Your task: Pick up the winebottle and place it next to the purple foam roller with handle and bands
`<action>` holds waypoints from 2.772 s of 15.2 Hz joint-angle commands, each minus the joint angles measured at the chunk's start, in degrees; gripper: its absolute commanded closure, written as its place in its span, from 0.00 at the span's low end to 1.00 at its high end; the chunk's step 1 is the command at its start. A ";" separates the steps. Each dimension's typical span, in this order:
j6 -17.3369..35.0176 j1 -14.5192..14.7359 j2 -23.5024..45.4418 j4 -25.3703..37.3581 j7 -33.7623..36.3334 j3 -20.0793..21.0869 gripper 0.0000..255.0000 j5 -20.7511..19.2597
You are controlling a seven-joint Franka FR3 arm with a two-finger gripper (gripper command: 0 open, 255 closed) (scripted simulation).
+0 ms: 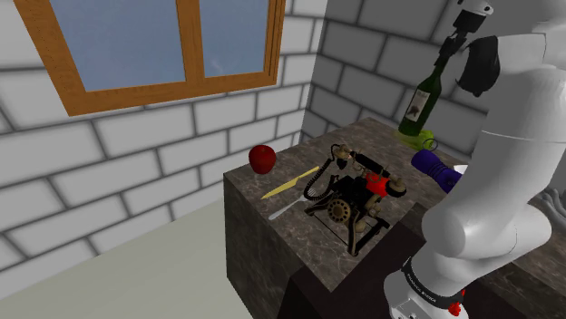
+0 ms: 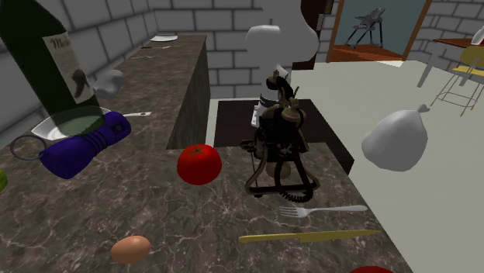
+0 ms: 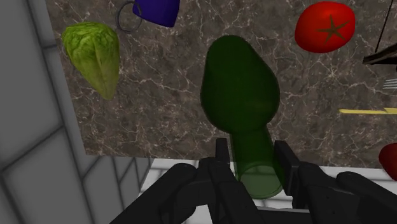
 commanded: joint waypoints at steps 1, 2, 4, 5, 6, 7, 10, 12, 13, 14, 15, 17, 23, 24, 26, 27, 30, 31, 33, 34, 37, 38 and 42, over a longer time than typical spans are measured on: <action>-4.42 -6.55 6.77 10.20 -2.27 0.16 1.00 4.87; -7.22 -10.88 10.76 16.94 -2.74 0.92 1.00 7.51; -7.19 -12.36 11.90 18.11 -3.13 1.60 1.00 7.90; -5.24 -10.67 10.40 14.47 -3.56 1.13 1.00 6.89; -3.54 -9.27 9.19 11.43 -3.88 0.72 1.00 6.10; -2.00 -8.10 8.16 8.79 -4.12 0.42 1.00 5.39; 2.04 -5.36 5.72 2.24 -4.60 -0.15 1.00 3.72; 4.42 -3.97 4.45 -1.40 -4.81 -0.38 1.00 2.85; 5.55 -3.38 3.89 -3.06 -4.90 -0.45 1.00 2.47; 6.65 -2.82 3.37 -4.64 -4.98 -0.52 1.00 2.12; 7.71 -2.31 2.90 -6.15 -5.05 -0.58 1.00 1.80; 9.75 -1.40 2.06 -8.97 -5.19 -0.68 1.00 1.25; 15.36 0.61 0.23 -16.25 -5.58 -0.77 1.00 0.11; 16.24 0.86 0.02 -17.32 -5.66 -0.77 1.00 -0.01; 17.96 1.32 -0.35 -19.38 -5.81 -0.76 1.00 -0.20; 18.80 1.53 -0.51 -20.36 -5.89 -0.75 1.00 -0.28; 21.25 2.05 -0.85 -23.14 -6.16 -0.70 1.00 -0.41; 22.05 2.20 -0.93 -24.02 -6.26 -0.67 1.00 -0.42; 23.62 2.46 -1.03 -25.70 -6.47 -0.62 1.00 -0.41; 24.39 2.58 -1.06 -26.50 -6.58 -0.59 1.00 -0.38; 26.65 2.86 -1.03 -28.80 -6.95 -0.47 1.00 -0.23; 27.38 2.93 -1.00 -29.52 -7.08 -0.43 1.00 -0.15; 30.26 3.15 -0.69 -32.23 -7.66 -0.22 1.00 0.28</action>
